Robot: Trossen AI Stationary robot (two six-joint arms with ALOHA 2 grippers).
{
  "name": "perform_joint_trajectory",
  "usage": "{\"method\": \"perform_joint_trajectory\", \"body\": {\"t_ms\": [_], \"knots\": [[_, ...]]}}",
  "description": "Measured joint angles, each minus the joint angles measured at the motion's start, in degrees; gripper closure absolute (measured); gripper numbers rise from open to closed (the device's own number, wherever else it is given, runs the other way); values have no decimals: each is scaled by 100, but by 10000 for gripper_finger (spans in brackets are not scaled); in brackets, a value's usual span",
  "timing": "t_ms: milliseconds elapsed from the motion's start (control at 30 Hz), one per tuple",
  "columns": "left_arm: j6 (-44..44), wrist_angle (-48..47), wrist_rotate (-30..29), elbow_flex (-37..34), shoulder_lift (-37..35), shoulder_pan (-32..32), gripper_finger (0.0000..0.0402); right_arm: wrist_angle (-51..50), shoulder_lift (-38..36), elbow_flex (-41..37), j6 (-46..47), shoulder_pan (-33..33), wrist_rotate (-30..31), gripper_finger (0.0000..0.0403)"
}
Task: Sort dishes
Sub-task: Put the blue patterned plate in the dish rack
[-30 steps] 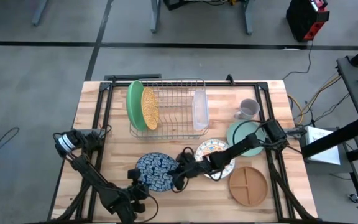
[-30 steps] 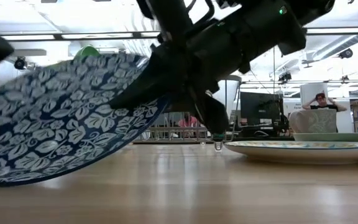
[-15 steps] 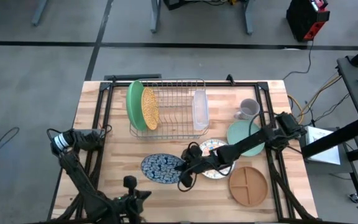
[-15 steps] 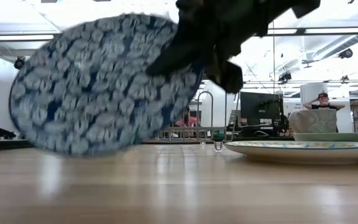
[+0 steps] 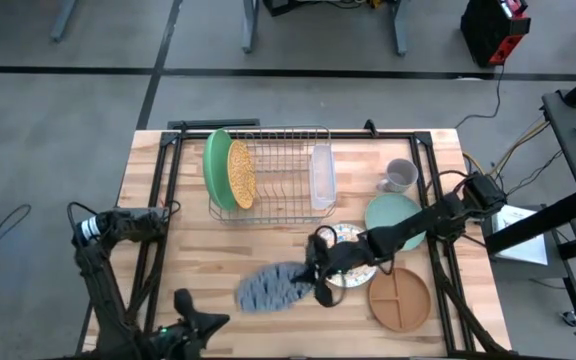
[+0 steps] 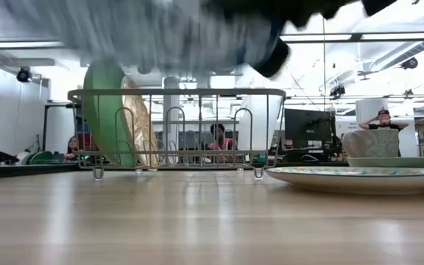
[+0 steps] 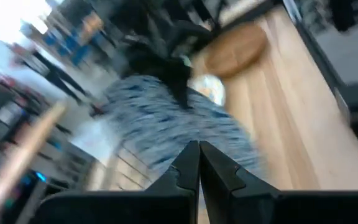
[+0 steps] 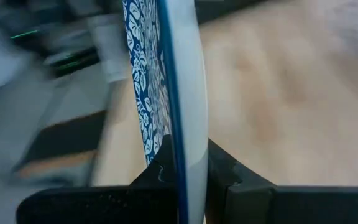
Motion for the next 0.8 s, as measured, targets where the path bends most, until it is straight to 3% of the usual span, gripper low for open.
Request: {"method": "perform_joint_trajectory", "body": {"t_ms": [133,233,400,467,633,700,800], "knots": [[-2,-223,-925,42,0,-211,401,1969,-20,-221,-1208,196,-2313,391],[-18,-259,-1202,11,0,-259,401,3169,33,-156,-1652,372,-4085,391],[-158,-265,-1247,-117,2,-236,401,3316,136,122,-2330,625,-5652,391],[-202,-264,-1245,-173,4,-227,401,3305,131,226,-2628,729,-5936,391],[-218,-270,-1254,-179,7,-223,401,3126,131,321,-2846,831,-5965,393],[-180,-311,-1252,-181,7,-223,401,3045,131,318,-2760,825,-5763,393],[-178,-457,-1248,-181,7,-223,401,2527,5,316,-2317,774,-4853,393]]}}
